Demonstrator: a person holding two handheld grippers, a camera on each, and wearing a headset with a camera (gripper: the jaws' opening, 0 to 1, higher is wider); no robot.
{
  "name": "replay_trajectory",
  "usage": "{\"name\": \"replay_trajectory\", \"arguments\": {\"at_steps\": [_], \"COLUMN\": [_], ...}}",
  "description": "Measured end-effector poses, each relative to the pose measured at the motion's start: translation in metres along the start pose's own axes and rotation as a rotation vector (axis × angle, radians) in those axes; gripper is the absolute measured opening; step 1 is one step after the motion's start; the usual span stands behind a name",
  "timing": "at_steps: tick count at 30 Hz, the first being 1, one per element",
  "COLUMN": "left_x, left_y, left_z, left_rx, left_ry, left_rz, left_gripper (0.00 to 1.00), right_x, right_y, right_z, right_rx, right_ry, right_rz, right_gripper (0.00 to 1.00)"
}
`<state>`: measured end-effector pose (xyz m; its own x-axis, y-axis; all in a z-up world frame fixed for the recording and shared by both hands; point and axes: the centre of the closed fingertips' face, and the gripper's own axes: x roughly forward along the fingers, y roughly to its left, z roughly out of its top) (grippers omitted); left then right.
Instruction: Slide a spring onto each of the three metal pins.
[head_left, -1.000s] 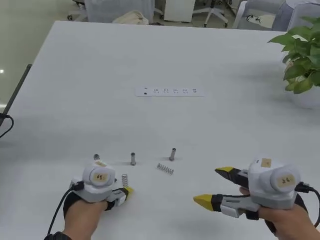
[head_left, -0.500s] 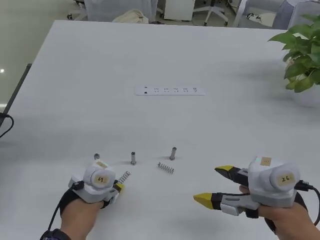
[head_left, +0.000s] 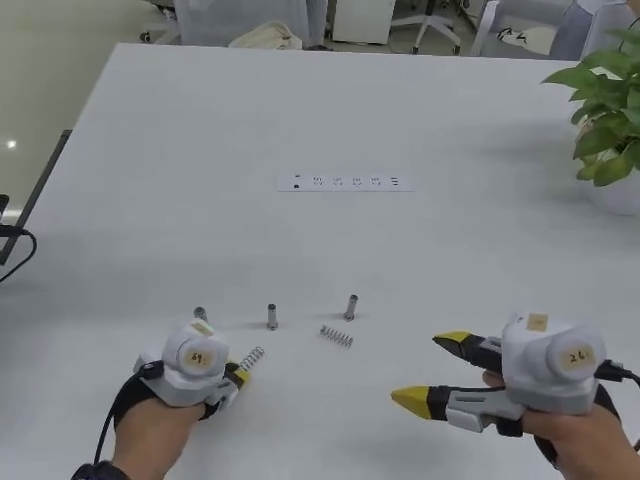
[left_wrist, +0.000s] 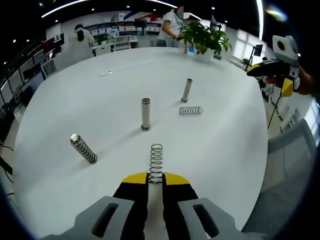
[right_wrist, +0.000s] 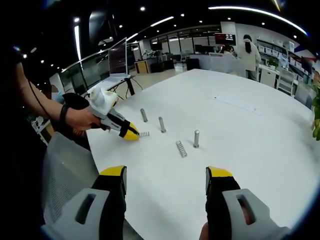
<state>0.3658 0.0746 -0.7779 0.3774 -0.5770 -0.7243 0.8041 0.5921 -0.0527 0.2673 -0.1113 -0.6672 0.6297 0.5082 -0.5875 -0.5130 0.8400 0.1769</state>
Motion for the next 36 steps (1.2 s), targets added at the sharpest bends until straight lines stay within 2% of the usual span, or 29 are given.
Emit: {"name": "replay_trajectory", "arguments": {"at_steps": [10, 12, 24, 28, 36], "left_x": [-0.021, -0.026, -0.053, -0.065, -0.08], "left_y": [-0.008, -0.009, -0.003, -0.004, -0.019], "left_z": [0.004, 0.004, 0.01, 0.019, 0.035], "left_rx": [0.02, 0.044, 0.053, 0.077, 0.163], "left_ry": [-0.04, -0.04, -0.082, -0.105, -0.134], "left_rz": [-0.032, -0.026, -0.028, -0.027, -0.061], "left_gripper": [0.02, 0.02, 0.02, 0.02, 0.02], "right_x": [0.003, 0.004, 0.004, 0.004, 0.008], "right_y": [0.008, 0.01, 0.016, 0.017, 0.026], "right_z": [0.001, 0.001, 0.0, 0.002, 0.014], "right_rx": [-0.002, -0.002, -0.01, -0.02, -0.044], "right_ry": [-0.003, -0.005, -0.006, -0.005, -0.019], "right_rz": [0.021, 0.026, 0.043, 0.05, 0.082], "right_gripper": [0.62, 0.62, 0.61, 0.61, 0.58]}}
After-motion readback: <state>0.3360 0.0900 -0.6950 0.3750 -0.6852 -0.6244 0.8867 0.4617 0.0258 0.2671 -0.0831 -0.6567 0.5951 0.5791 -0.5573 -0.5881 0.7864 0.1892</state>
